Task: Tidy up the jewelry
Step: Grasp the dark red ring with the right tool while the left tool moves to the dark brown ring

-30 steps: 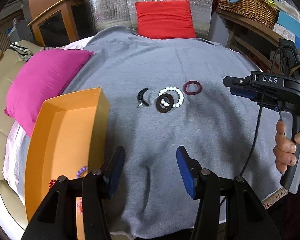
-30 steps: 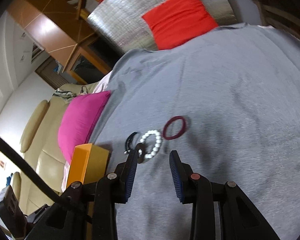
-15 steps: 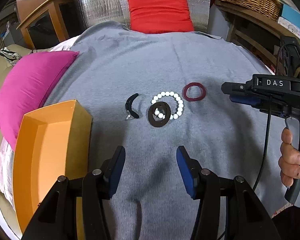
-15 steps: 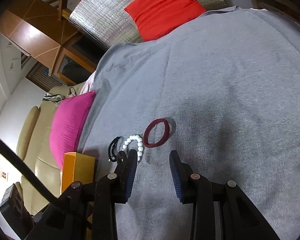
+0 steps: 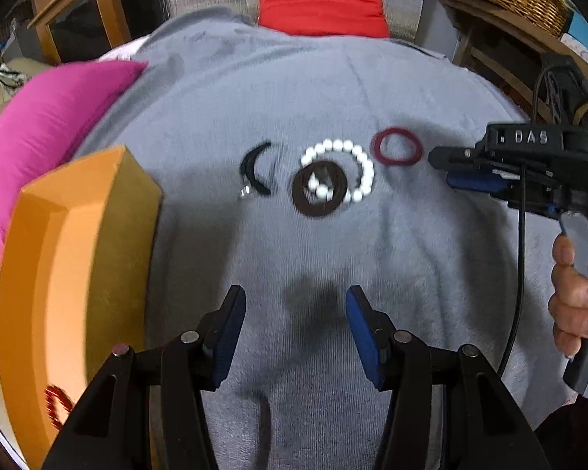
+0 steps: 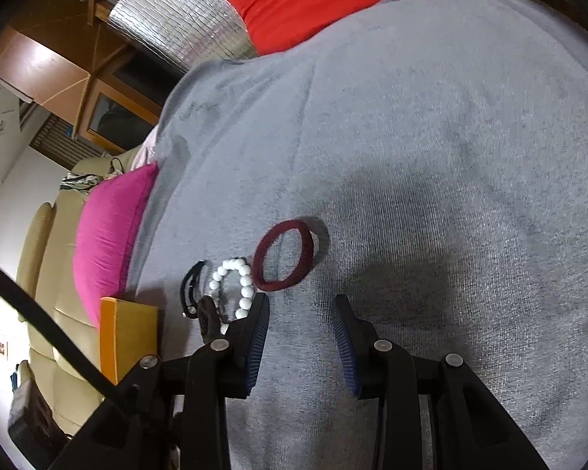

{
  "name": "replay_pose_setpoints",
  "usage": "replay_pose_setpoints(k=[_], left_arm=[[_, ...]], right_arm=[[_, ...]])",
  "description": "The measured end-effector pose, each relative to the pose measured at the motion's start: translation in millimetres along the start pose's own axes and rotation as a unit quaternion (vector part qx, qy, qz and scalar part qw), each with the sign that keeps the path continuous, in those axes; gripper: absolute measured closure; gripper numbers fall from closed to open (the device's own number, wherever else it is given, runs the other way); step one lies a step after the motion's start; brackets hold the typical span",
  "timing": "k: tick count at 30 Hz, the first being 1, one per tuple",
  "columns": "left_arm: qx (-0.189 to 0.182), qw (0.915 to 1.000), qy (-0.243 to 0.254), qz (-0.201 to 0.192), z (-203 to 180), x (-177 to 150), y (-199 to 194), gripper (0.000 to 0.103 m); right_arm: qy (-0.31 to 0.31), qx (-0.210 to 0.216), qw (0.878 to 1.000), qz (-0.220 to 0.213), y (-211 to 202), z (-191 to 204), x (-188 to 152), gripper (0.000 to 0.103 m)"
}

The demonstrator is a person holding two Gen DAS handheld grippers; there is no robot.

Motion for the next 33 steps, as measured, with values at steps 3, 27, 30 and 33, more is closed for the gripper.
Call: replay_pose_setpoints(k=[3,27,30,33], left_arm=[[-0.001,1.0,0.002,0.01,-1,-8,8,0.049],[0.016,0.9991,0.004,-0.039,-7,-60,39,0.0],[0.014,0.9992,0.004,-0.038,-5,-59,40,0.0],[0.012,0.9993,0.003,-0.035,-5,-56,39,0.0]], right_arm=[[-0.003,-0.007,1.0,0.004,4,-1,-2,0.067],[-0.032,-0.061,0.996,-0.054,21,8,23,0.066],[-0.057,-0.083,0.993,-0.066,25,14,25,0.066],[-0.074,-0.1,0.989,-0.077,28,16,26,0.07]])
Point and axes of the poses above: each gripper's, at about its wrist camera, not at the fingertips, and y roughly the way its jaws point, z to its left, x to its top, the point moved 7 cm from there along y, roughly the way its jaws point, and after that the axes turned 3 degrees about y, right-handed, at the moved point
